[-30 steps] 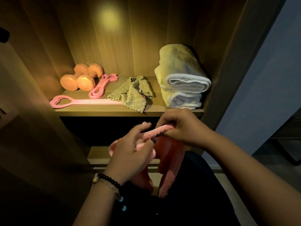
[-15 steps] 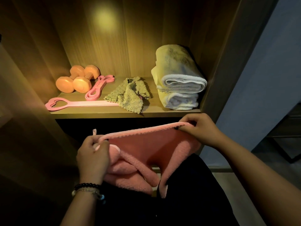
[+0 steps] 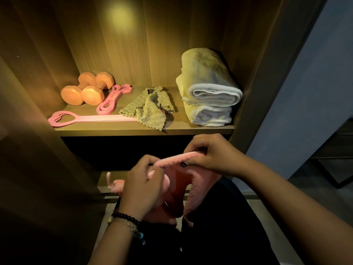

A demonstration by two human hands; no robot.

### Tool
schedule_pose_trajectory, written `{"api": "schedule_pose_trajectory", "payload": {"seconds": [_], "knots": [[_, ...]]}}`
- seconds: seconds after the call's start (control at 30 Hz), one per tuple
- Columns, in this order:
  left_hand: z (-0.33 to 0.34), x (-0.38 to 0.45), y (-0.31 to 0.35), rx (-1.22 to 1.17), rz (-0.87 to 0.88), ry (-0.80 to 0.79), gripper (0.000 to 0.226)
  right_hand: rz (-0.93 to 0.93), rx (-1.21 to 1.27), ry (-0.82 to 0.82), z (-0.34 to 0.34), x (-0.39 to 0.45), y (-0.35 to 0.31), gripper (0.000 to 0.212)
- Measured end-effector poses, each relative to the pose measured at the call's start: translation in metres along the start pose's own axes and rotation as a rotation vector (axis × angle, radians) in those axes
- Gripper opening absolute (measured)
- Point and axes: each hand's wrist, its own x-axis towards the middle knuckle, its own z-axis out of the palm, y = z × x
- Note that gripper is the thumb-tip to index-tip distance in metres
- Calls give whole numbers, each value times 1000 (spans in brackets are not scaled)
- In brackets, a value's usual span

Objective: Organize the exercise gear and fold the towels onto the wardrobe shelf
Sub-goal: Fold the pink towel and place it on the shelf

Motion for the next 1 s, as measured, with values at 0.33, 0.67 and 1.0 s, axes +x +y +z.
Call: {"api": "schedule_pose_trajectory", "payload": {"seconds": [0.33,0.67,1.0], "knots": [[-6,7,-9,-306,-225,147,19,395,265,258,-17,-11,16,27],[-10,9,27,-700,-246,57,12,361,575,136,-15,-16,-33,33],[-34,41,52,-835,-130,90,12,25,259,310,-17,5,-61,17]]}}
